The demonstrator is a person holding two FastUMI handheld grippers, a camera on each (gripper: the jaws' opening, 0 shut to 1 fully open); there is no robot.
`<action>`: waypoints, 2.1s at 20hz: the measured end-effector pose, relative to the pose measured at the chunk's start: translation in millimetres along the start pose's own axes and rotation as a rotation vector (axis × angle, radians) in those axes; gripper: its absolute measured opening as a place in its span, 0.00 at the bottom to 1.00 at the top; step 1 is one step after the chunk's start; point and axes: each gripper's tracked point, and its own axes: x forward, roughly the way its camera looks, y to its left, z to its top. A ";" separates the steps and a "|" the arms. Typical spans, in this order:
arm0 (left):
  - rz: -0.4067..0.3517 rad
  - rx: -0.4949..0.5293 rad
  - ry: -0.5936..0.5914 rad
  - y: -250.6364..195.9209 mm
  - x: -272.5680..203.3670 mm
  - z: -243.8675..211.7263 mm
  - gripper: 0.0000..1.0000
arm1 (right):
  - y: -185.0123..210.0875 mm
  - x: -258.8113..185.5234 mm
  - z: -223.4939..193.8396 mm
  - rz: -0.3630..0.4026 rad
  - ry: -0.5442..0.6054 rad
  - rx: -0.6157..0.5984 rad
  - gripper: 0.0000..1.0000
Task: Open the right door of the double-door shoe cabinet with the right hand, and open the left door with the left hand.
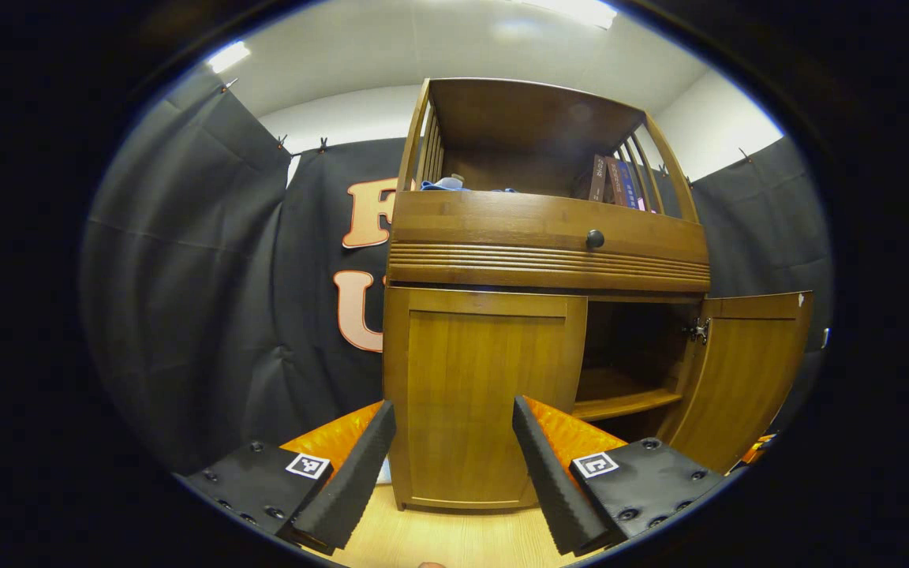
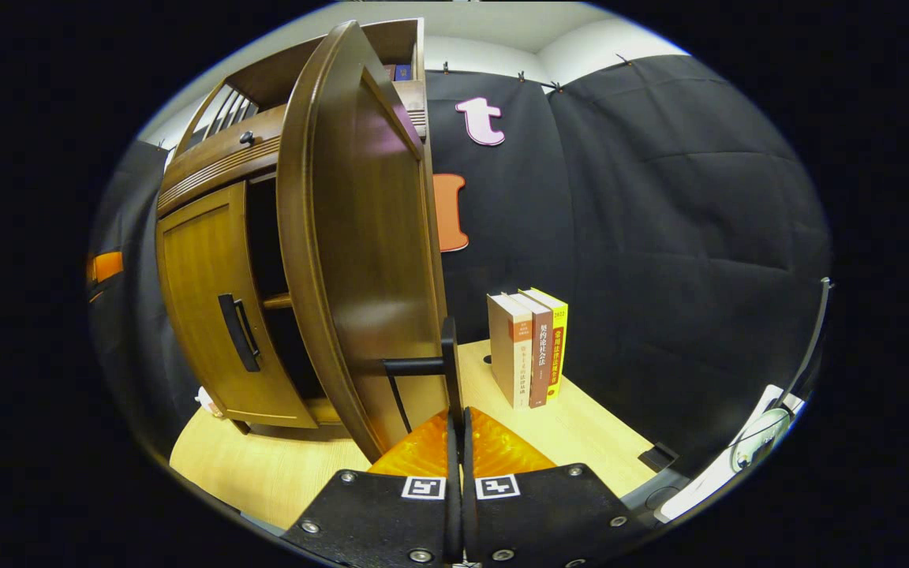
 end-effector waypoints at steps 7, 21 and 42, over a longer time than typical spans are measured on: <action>0.017 -0.007 -0.003 -28.9 1.3 -7.6 0.93 | -21.8 0.3 2.9 0.081 0.003 -0.008 0.00; 0.030 -0.050 0.040 -81.5 37.5 -59.8 0.93 | -61.2 7.5 13.2 0.209 0.011 -0.003 0.12; 0.008 0.033 0.142 -112.2 120.4 -160.8 0.94 | -123.0 -28.7 56.1 0.058 -0.068 0.040 0.74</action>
